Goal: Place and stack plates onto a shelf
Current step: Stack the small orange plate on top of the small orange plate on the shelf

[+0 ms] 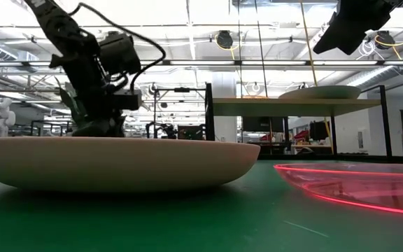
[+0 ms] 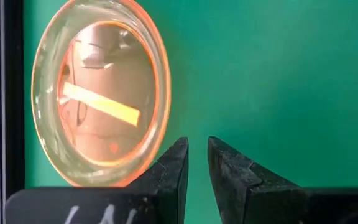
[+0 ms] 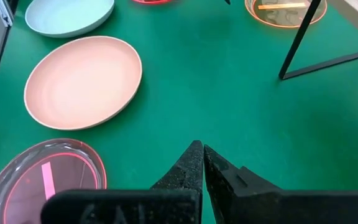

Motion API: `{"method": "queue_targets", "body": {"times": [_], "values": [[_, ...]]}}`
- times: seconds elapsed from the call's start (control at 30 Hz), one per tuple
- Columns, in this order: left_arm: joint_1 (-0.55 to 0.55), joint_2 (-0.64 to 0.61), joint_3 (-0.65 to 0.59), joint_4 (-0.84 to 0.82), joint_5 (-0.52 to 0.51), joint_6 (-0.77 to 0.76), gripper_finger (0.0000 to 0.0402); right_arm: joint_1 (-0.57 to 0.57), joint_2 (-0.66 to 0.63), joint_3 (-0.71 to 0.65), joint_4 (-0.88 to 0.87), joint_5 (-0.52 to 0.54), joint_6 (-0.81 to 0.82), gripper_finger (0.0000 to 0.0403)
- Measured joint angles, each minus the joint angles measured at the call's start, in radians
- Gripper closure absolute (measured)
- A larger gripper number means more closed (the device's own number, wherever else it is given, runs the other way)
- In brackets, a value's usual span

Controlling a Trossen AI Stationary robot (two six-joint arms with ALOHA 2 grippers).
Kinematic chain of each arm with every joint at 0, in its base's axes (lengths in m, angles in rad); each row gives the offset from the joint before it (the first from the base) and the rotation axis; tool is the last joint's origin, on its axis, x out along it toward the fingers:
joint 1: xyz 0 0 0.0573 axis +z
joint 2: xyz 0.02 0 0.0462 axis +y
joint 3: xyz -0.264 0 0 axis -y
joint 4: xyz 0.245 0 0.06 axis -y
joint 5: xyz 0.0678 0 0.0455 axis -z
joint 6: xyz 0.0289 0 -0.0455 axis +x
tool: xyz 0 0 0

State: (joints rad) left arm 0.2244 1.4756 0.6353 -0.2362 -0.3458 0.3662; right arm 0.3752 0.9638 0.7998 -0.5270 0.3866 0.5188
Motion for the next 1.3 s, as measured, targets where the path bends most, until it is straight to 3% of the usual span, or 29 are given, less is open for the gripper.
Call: {"method": "queue_targets", "body": {"times": [0.13, 0.37, 0.47, 0.63, 0.97, 1.3], "values": [[0.022, -0.002, -0.025, 0.059, 0.005, 0.018, 0.0309, 0.0, 0.0, 0.0, 0.0, 0.0, 0.001, 0.0403], [0.029, -0.001, -0.071, 0.221, -0.043, 0.084, 0.0197, 0.0, 0.0, 0.0, 0.0, 0.0, 0.003, 0.0403], [0.047, -0.001, -0.102, 0.311, -0.054, 0.13, 0.0177, 0.0, 0.0, 0.0, 0.0, 0.0, 0.001, 0.0403], [0.082, -0.001, -0.142, 0.317, -0.056, 0.172, 0.0185, 0.0, 0.0, 0.0, 0.0, 0.0, -0.002, 0.0403], [0.123, 0.0, -0.172, 0.356, -0.048, 0.237, 0.0245, 0.0, 0.0, 0.0, 0.0, 0.002, -0.006, 0.0403], [0.123, 0.123, -0.166, 0.468, -0.078, 0.338, 0.0278, 0.0, 0.0, 0.0, 0.001, 0.003, -0.006, 0.0403]]}}
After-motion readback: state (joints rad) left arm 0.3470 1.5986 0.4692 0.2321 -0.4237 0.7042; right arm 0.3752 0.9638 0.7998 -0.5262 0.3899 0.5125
